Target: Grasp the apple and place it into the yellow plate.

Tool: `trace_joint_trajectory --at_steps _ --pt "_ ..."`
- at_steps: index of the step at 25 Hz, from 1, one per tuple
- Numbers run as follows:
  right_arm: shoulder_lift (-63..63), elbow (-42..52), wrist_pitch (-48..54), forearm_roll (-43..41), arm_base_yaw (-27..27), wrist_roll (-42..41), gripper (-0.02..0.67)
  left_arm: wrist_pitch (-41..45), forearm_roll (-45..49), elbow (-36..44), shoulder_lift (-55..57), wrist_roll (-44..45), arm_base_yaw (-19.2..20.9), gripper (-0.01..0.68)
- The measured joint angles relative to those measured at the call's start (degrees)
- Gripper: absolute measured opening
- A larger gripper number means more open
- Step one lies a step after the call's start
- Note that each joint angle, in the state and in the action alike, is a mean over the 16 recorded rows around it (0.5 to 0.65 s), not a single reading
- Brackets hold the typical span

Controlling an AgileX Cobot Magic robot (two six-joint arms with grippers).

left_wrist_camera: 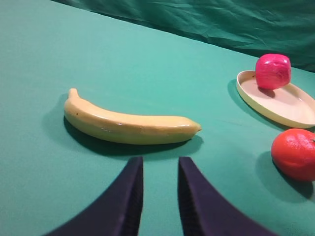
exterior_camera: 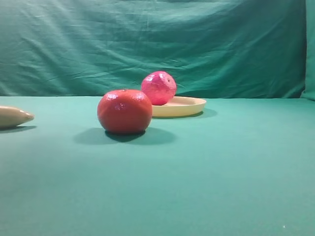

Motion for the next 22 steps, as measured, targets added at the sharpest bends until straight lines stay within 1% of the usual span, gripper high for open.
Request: trace_joint_trajectory --at_steps 2,5,15,18,22 --pt "-4.3 3.2 1.1 -0.3 0.0 1.8 0.006 0.0 0.0 0.0 0.0 0.0 0.0 0.157" --pt "-11.0 9.3 1.0 -0.7 0.0 4.1 0.000 0.0 0.0 0.0 0.0 0.0 0.0 0.157" --pt "-34.4 33.2 -5.0 -1.1 0.0 6.4 0.000 0.0 0.0 0.0 0.0 0.0 0.0 0.157" --pt "-40.2 38.2 -4.5 -1.1 0.0 6.6 0.000 0.0 0.0 0.0 0.0 0.0 0.0 0.157" --pt "-45.8 42.4 -2.3 -1.3 0.0 6.8 0.000 0.0 0.0 0.0 0.0 0.0 0.0 0.157"
